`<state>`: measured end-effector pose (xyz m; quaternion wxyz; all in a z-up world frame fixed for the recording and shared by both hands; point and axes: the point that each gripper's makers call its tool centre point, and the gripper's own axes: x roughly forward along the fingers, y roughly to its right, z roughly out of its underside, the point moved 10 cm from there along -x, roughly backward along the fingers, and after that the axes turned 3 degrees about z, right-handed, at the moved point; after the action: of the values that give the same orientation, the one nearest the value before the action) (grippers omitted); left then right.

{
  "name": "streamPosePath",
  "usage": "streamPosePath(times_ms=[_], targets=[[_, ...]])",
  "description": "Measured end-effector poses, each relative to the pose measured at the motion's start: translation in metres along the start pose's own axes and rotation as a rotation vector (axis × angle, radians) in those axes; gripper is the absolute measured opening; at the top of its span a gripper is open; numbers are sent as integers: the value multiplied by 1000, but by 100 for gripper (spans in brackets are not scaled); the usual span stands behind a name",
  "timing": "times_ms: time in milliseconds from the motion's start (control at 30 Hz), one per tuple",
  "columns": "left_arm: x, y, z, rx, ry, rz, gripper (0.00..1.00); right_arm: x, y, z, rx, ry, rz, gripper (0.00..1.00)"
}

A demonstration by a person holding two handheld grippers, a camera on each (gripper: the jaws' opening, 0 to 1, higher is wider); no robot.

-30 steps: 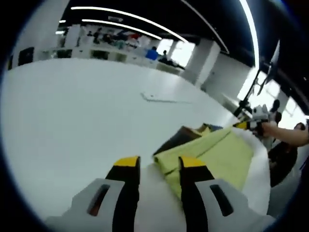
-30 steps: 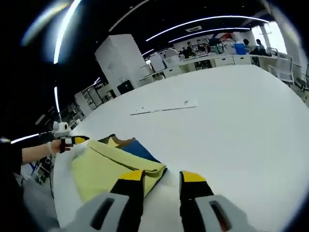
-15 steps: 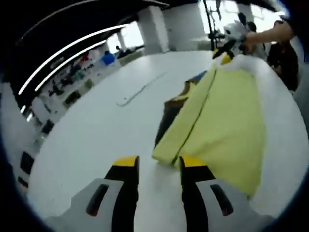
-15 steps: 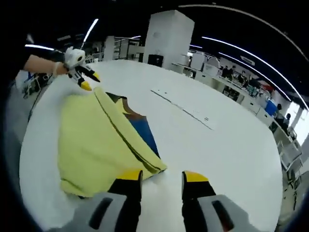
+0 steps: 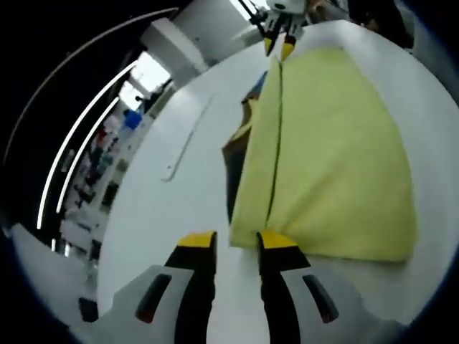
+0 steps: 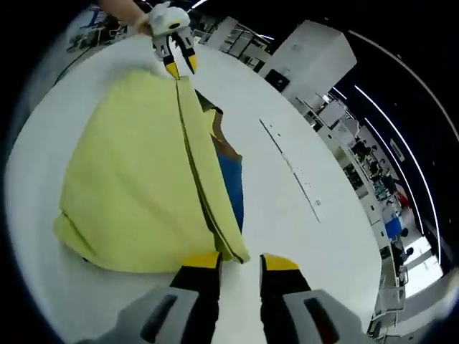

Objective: Fold the garment on the visible template until the final outline fits inside the template.

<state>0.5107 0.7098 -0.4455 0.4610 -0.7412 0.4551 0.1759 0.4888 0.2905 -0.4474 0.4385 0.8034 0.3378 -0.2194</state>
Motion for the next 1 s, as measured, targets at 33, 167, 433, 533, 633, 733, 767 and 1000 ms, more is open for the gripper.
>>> streamPosePath(times_ms=[33, 167, 433, 533, 633, 733, 767, 1000], targets=[[0, 0, -1, 5, -2, 1, 18, 0, 0, 0, -6, 2, 5, 15], [1, 1, -3, 27, -8, 8, 14, 0, 1, -2, 1, 8, 6, 6], [-7, 10, 5, 101, -39, 57, 18, 0, 2, -1, 27, 11, 8, 7], [-5, 8, 7, 109, -57, 30, 17, 0, 2, -2, 23, 10, 11, 5], [0, 6, 3, 123, -58, 22, 15, 2, 1, -2, 18, 6, 11, 4], [2, 5, 1, 118, -63, 18, 5, 1, 1, -2, 18, 3, 14, 1], [0, 3, 1, 99, -63, 2, 1, 1, 2, -2, 18, 4, 16, 0], [-5, -13, 2, -292, 11, -53, 0, -2, 10, -3, 154, 31, 17, 0]])
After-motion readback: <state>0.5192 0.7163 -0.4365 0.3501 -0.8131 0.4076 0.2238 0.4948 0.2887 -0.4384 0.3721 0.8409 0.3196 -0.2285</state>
